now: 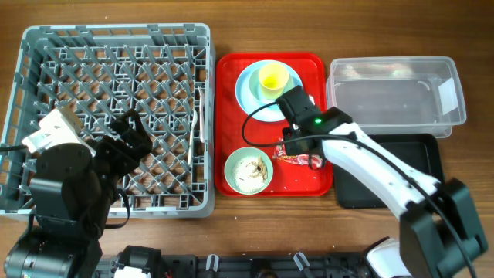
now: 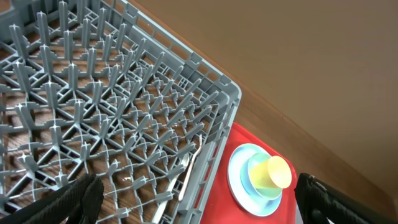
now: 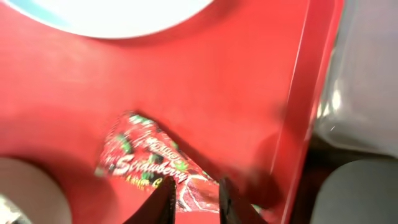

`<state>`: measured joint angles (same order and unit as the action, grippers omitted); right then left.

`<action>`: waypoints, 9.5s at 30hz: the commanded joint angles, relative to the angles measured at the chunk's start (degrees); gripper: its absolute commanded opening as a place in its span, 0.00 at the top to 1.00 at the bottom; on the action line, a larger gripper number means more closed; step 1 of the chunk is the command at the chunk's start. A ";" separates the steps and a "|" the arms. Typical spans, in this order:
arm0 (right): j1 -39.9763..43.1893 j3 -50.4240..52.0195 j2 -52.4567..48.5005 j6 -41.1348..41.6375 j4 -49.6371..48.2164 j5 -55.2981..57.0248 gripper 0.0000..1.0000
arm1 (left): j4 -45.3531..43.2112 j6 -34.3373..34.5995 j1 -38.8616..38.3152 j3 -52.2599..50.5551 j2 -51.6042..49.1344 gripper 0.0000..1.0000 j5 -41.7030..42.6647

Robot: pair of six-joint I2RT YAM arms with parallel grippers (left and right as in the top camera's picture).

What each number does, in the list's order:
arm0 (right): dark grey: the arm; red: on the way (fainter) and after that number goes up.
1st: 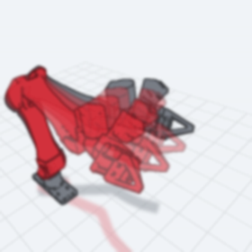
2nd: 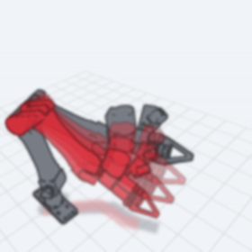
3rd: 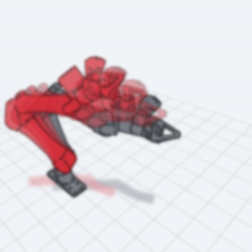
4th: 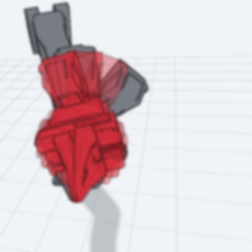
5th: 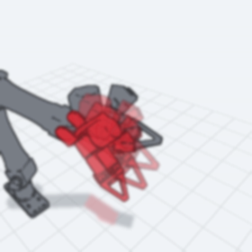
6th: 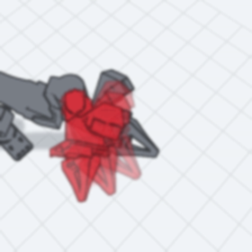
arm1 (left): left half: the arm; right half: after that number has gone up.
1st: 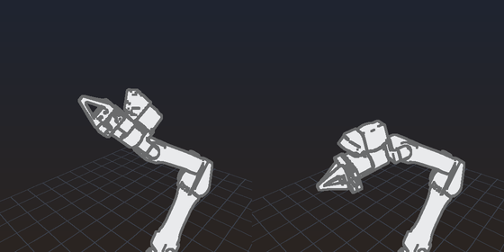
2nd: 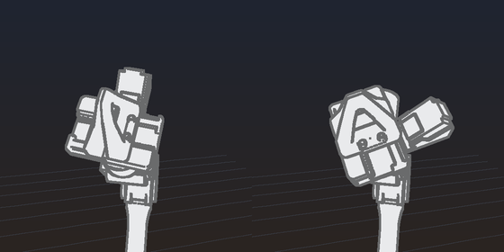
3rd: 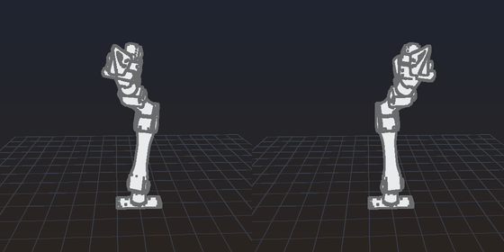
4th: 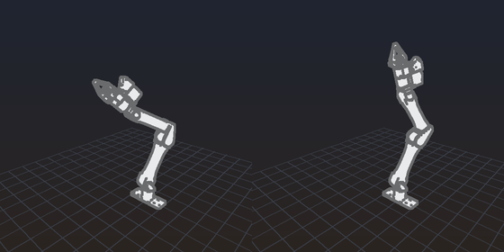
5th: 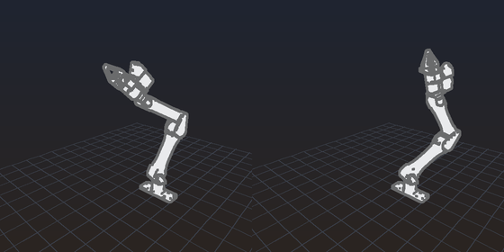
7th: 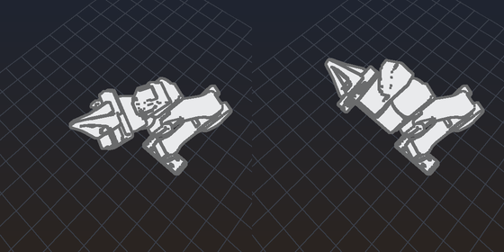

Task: Sort waste into correct bins and load items into the dishwasher rack
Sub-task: 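Move the right gripper to the red tray and grasp the red candy wrapper, then carry the wrapper into the clear plastic bin and release it, then pick the tissue off the black tray and drop it into the clear bin, then move the right gripper to the green rice bowl and grip its rim, then lift the bowl over the black tray and tip the rice out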

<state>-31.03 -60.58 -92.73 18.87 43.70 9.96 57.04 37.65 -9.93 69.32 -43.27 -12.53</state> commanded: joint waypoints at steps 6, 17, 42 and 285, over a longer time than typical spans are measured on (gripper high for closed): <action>0.20 3.15 -0.55 -16.06 -0.94 -0.98 0.23 | -0.13 0.55 0.42 0.44 0.09 0.00 -0.35; 0.20 8.70 -4.26 -14.73 -6.78 -7.43 0.96 | -0.13 0.55 0.42 0.44 0.09 0.00 -0.35; 36.00 -10.54 0.28 12.63 -11.98 -15.50 0.45 | -0.13 0.55 0.42 0.44 0.09 0.00 -0.35; -11.72 -5.81 14.05 8.66 17.94 -0.20 0.96 | -0.13 0.55 0.42 0.44 0.09 0.00 -0.35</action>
<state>-44.66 -65.28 -83.88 23.44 58.59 6.44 57.04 37.65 -9.93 69.34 -43.27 -12.53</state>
